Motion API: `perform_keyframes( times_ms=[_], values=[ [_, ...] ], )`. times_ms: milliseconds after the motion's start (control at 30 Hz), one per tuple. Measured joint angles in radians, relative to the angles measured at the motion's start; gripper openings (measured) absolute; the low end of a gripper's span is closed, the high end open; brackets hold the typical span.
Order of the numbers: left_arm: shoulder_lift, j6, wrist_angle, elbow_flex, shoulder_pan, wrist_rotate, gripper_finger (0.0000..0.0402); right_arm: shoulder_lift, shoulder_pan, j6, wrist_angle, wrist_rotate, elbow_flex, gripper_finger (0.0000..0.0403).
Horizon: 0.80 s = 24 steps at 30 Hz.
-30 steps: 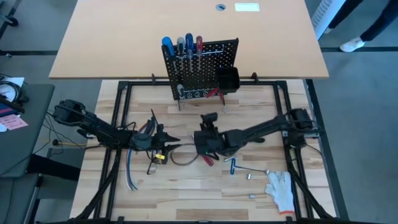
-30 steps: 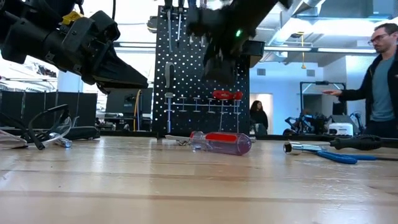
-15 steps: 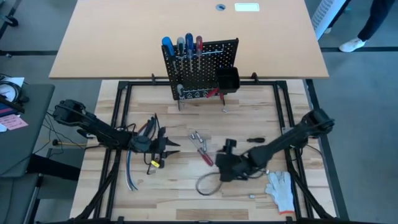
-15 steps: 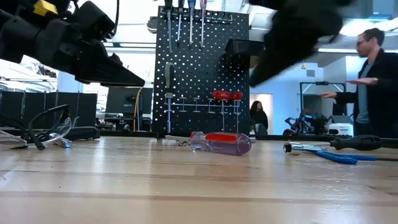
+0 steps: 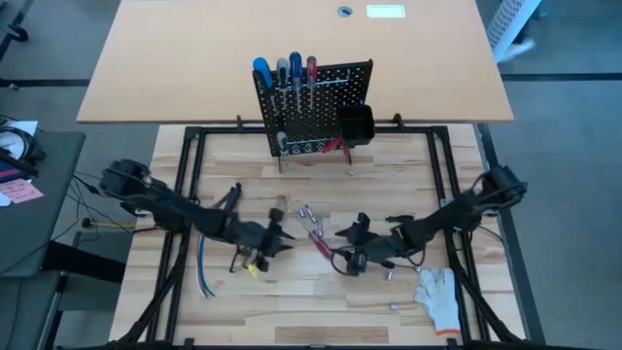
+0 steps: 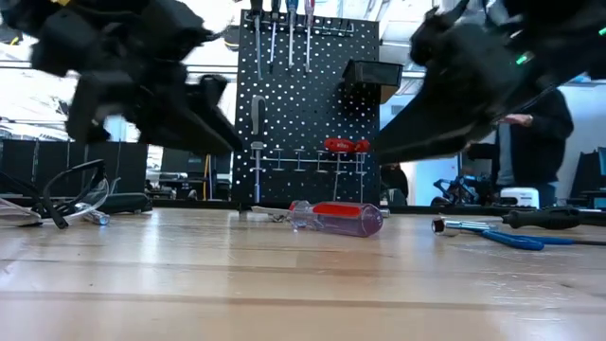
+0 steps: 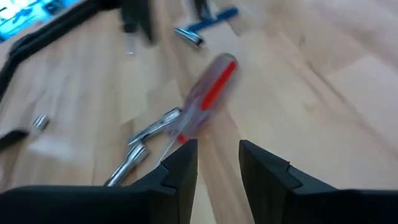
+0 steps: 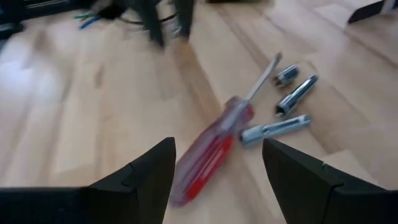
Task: Hang tools onto peg board
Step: Hang the red screwdriver on the pegboard
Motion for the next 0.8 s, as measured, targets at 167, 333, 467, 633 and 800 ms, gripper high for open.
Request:
perform_keyframes(
  times_ms=[167,333,467,633,800],
  values=[
    [0.188,0.104,-0.123,0.191,0.031,-0.012,0.0135,0.058,-0.027,-0.031,0.001,-0.034,0.036,0.0248],
    [0.277,0.109,-0.338,0.358,0.089,-0.024,0.0165,0.057,0.005,-0.090,0.028,-0.014,0.042,0.0248],
    [0.290,0.122,-0.483,0.430,0.144,-0.024,0.0183,0.056,0.023,-0.114,0.036,0.006,0.042,0.0248],
    [0.290,0.141,-0.594,0.452,0.219,0.079,0.0185,0.056,0.034,-0.113,0.032,0.012,0.042,0.0248],
    [0.310,0.122,-0.616,0.451,0.272,0.221,0.0171,0.056,0.051,-0.105,0.034,0.015,0.042,0.0248]
  ],
)
